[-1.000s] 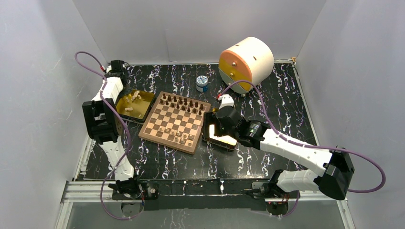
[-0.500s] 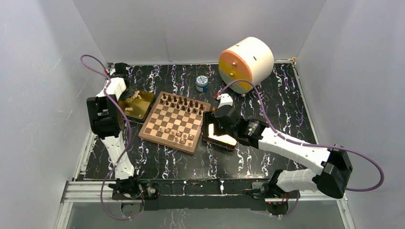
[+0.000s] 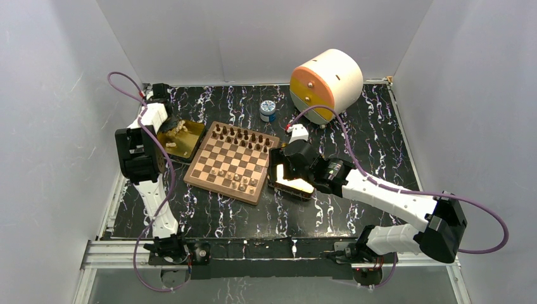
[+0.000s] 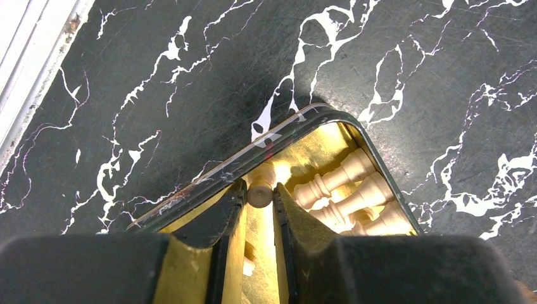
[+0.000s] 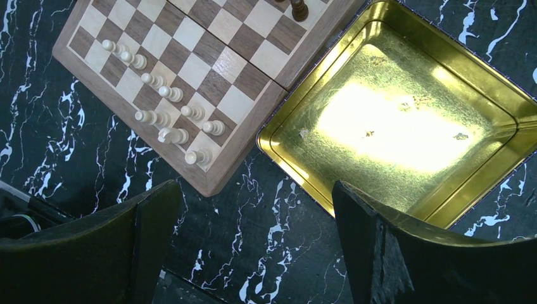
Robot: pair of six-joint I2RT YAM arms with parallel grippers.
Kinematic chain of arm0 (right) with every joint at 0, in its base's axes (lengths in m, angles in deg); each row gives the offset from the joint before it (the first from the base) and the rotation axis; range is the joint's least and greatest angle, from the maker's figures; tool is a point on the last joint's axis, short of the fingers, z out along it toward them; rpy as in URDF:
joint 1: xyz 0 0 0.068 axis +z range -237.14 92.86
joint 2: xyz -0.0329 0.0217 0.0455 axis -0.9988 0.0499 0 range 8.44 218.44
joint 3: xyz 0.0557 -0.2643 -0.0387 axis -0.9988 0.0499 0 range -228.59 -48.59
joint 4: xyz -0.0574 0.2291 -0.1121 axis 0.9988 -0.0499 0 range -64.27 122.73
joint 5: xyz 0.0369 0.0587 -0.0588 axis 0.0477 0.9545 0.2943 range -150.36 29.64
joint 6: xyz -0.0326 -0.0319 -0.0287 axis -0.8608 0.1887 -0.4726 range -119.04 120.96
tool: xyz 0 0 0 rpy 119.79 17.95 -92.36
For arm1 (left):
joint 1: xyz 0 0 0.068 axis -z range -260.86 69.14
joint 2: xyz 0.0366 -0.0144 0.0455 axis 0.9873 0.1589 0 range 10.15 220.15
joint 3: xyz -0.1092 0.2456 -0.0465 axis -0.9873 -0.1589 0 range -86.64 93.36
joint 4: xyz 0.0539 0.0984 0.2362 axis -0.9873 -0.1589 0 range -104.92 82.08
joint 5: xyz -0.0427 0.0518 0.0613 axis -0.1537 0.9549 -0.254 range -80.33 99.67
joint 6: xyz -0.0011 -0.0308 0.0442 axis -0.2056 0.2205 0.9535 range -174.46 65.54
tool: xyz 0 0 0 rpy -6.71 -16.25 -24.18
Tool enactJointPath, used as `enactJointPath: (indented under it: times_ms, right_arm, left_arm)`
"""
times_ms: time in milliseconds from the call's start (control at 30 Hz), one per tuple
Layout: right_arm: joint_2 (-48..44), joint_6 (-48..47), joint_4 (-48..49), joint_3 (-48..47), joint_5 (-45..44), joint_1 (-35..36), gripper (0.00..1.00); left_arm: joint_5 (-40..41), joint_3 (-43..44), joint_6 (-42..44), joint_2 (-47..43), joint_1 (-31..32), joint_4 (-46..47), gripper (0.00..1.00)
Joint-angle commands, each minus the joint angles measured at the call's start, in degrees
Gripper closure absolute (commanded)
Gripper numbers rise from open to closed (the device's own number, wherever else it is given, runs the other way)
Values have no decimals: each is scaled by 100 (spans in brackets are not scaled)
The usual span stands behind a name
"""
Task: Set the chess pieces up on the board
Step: Pick up the chess piece from the storage box.
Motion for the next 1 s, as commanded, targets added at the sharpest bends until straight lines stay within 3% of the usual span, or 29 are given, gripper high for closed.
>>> enactJointPath:
  times_ms: [0,633,967]
  right_arm:
    - [5,-60,113,-270,-132,16,1]
    - [-137,-47,-9,-345,272,16,1]
    - [-257,-42,-105,-356,337,16,1]
  left_arm:
    - [17,53,81,-124,-14,50,86]
    - [-346,-124,334,-922,-14,-415,90]
    - [-616,-650,436,-1689,-5,-599,90]
